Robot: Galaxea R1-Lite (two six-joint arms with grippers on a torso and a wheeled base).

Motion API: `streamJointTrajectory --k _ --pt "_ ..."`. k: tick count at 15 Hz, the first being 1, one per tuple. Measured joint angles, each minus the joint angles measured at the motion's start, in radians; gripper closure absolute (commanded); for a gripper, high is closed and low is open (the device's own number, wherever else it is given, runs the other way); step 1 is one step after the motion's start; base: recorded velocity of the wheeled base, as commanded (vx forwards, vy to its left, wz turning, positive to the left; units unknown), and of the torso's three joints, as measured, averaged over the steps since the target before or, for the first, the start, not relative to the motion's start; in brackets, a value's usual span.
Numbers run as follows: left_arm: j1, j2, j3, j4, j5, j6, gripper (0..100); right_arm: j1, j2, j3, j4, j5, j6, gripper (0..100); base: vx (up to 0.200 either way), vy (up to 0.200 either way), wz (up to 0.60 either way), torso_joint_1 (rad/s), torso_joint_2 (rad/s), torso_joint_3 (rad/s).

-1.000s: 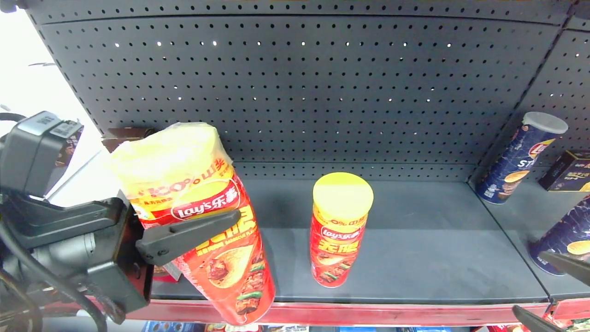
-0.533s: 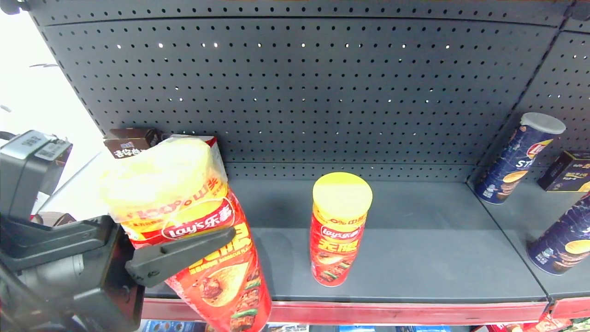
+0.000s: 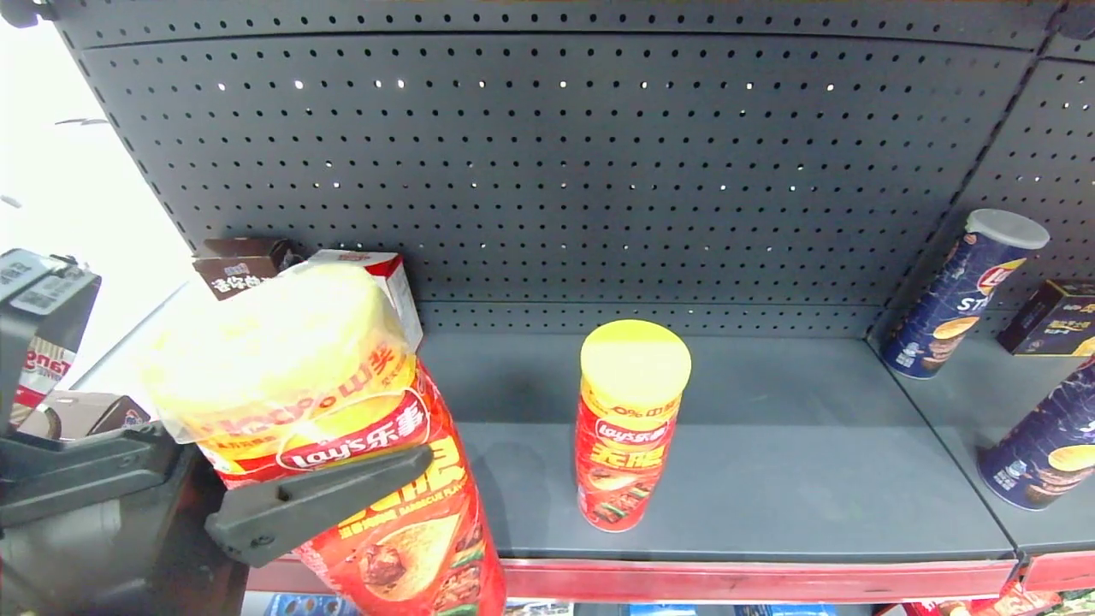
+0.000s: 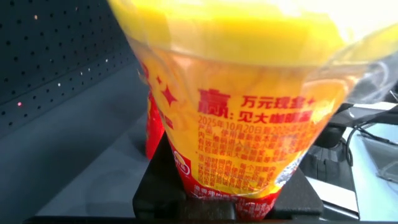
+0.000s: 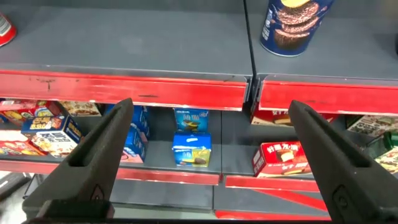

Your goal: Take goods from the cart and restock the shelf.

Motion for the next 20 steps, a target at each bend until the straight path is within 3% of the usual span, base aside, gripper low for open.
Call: streamJointTrajectory --k 4,7,10,13,15,18,20 --pt "-0.002 0.006 -0.046 0.0 -0.001 0.001 100 0.0 -0.002 0.001 0.0 0.001 0.0 0 0.0 0.0 0.0 0.0 0.0 0.0" --pt "0.027 0.028 -0.095 0.005 -0.002 0.006 100 0.0 -0.002 0.001 0.0 0.0 0.0 0 0.0 0.0 0.0 0.0 0.0 0.0" --pt "0.08 0.077 -0.127 0.019 -0.006 0.047 100 0.0 -0.002 0.001 0.0 0.001 0.0 0 0.0 0.0 0.0 0.0 0.0 0.0" --pt "0.084 0.151 -0.215 0.024 -0.011 0.057 100 0.0 -0.002 0.001 0.0 0.0 0.0 0 0.0 0.0 0.0 0.0 0.0 0.0" --pt "0.078 0.193 -0.264 0.037 -0.045 0.061 100 0.0 -0.002 0.001 0.0 0.0 0.0 0 0.0 0.0 0.0 0.0 0.0 0.0" --pt "0.113 0.246 -0.304 0.045 -0.059 0.11 100 0.0 -0.001 0.001 0.0 0.0 0.0 0 0.0 0.0 0.0 0.0 0.0 0.0" --pt "0.136 0.297 -0.333 0.045 -0.076 0.175 100 0.0 -0.001 0.001 0.0 0.0 0.0 0 0.0 0.0 0.0 0.0 0.0 0.0"
